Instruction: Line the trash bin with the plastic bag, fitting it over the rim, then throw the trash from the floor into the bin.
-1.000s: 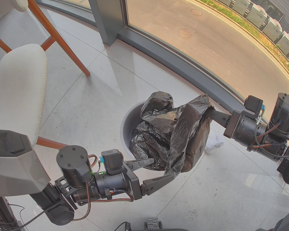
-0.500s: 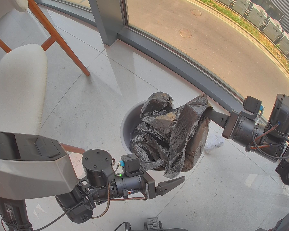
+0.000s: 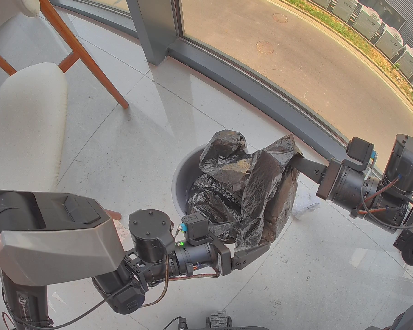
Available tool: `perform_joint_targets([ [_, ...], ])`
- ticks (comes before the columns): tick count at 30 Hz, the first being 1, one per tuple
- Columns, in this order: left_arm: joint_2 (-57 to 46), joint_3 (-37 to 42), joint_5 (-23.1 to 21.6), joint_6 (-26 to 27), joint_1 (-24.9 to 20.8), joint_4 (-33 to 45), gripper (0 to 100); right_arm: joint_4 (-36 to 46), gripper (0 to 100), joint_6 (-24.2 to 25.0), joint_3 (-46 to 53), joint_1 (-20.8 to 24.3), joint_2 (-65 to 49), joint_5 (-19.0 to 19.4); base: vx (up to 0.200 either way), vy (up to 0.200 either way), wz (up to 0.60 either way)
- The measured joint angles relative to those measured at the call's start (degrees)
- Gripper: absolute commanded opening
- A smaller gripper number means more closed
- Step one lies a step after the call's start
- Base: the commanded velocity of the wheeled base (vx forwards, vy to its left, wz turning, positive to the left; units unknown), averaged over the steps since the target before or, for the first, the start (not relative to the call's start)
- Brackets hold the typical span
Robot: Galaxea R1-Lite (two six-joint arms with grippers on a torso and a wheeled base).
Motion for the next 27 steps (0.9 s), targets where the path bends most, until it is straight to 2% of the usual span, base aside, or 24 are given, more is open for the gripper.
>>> perform_joint_targets([
  [7,1.1,-2.4,0.1,0.1,-0.1,0.0,100,0.0,0,0.0,0.1,1.7,0.0,-0.1,0.0,0.0,0.0],
  [8,1.3,-2.5,0.1,0.1,-0.1,0.0,0,0.0,0,0.0,0.2,1.9,0.0,-0.1,0.0,0.0,0.0],
  [21,2.3,-2.5,0.1,0.6,0.2,0.0,0,-0.1,0,0.0,0.0,0.9,0.1,-0.1,0.0,0.0,0.0],
  [24,1.1,-1.0,-0.1,-0.6,0.5,0.0,0,-0.1,0,-0.1,0.0,-0.1,0.3,-0.1,0.0,0.0,0.0],
  [27,-1.2,1.2,-0.5,-4.0,0.8,0.0,0,-0.1,0,-0.2,-0.1,-0.9,0.7,-0.1,0.0,0.0,0.0],
])
